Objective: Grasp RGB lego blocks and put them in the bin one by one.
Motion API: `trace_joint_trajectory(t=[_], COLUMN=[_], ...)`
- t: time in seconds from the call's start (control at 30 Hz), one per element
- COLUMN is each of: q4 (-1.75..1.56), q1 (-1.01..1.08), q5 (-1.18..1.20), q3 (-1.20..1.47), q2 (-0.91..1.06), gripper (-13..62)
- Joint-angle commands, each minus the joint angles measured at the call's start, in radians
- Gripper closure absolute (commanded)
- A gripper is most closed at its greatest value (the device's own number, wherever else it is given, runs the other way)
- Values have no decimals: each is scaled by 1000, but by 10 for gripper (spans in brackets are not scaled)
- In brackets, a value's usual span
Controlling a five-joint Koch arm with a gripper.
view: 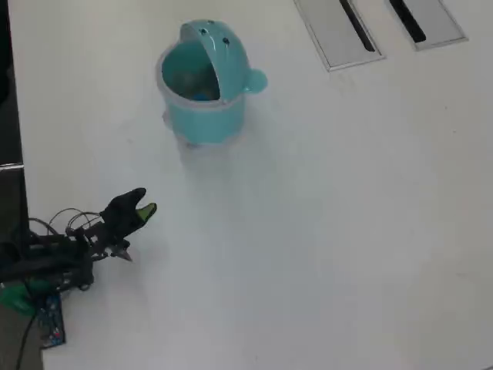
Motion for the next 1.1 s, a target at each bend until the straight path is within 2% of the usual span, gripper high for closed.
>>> trace_joint_trajectory(t=[0.0,0.5,0.7,1.07], q4=[-169,-84,61,376], q1=[5,155,258,298], q5=[32,-17,18,23], q3=[44,89,89,89], q2=[63,63,63,60], gripper=[164,135,134,134])
